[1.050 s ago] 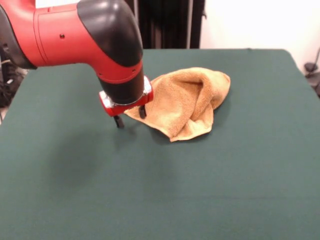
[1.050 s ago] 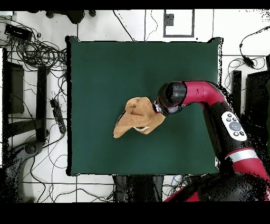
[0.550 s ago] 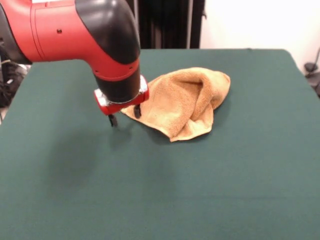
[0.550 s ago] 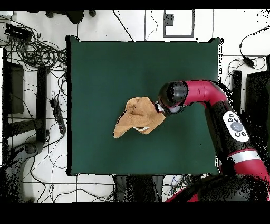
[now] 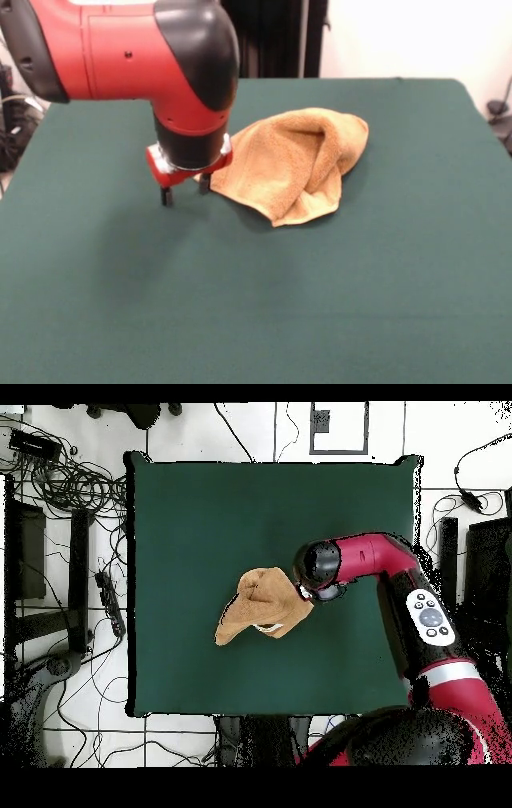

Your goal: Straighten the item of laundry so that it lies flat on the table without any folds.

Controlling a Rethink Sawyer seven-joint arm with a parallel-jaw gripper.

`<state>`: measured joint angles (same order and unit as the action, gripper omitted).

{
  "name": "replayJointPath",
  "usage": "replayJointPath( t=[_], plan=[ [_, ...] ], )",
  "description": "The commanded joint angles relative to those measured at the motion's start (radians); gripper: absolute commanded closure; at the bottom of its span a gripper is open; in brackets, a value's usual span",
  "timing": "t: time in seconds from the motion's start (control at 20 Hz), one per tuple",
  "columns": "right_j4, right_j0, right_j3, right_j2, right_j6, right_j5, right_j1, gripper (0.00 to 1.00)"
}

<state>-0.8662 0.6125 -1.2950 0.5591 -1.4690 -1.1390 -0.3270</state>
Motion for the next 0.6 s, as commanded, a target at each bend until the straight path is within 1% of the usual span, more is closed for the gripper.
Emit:
replayJointPath(
  t=[0.05, 0.3, 0.6],
  plan=[
    [-0.054, -0.065, 0.048, -0.015, 0.150, 0.044, 0.131, 0.00],
    [0.023, -0.012, -0.002, 0.026, 0.161, 0.089, 0.112, 0.00],
    [0.062, 0.031, -0.054, 0.061, 0.158, 0.176, 0.078, 0.00]
  ],
)
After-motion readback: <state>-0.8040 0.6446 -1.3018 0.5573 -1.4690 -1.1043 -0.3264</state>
